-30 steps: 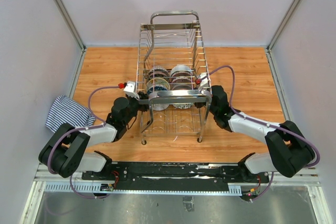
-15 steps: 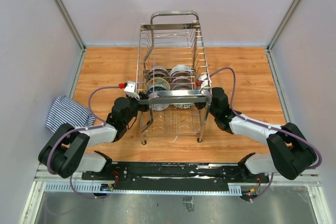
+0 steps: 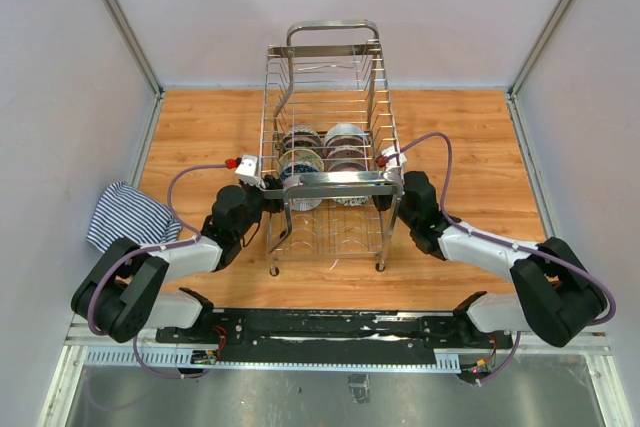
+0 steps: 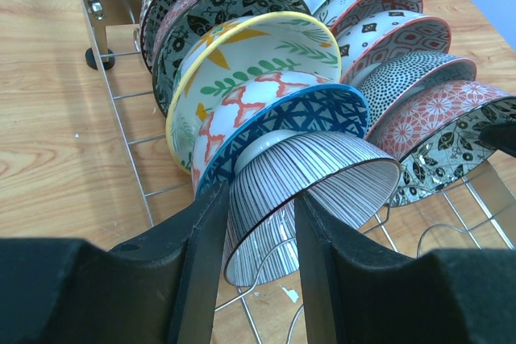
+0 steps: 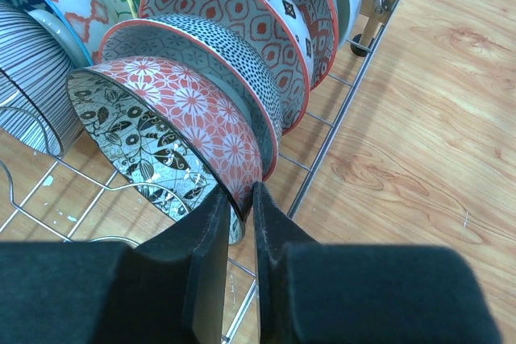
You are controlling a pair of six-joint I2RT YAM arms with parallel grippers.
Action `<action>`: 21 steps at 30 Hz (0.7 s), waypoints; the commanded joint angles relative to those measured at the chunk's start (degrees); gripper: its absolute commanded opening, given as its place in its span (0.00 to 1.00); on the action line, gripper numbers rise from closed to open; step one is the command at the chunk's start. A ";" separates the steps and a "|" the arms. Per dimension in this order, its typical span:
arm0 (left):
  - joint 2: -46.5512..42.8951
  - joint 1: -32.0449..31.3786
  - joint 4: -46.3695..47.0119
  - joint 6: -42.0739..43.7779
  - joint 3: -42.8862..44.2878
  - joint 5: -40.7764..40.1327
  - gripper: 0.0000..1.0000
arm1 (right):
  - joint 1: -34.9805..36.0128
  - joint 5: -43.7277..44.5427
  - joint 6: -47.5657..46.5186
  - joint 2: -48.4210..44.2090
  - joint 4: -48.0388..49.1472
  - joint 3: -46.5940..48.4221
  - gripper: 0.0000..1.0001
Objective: Unload the bowls from the dish rack
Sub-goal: Pick up the bowl from the dish rack.
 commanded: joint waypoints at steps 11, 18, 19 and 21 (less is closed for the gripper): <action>-1.58 -0.68 0.79 -0.33 -0.41 -1.33 0.43 | 1.70 11.50 3.20 0.13 9.70 0.94 0.07; -1.03 -0.71 0.84 -0.31 -0.38 -1.34 0.43 | 1.76 11.83 3.59 1.55 8.89 2.13 0.23; -0.87 -0.72 0.91 -0.39 -0.38 -1.34 0.43 | 1.75 11.96 3.58 1.72 8.83 2.21 0.25; -0.64 -0.70 1.02 -0.49 -0.43 -1.32 0.43 | 1.80 12.02 3.63 2.20 8.78 2.57 0.27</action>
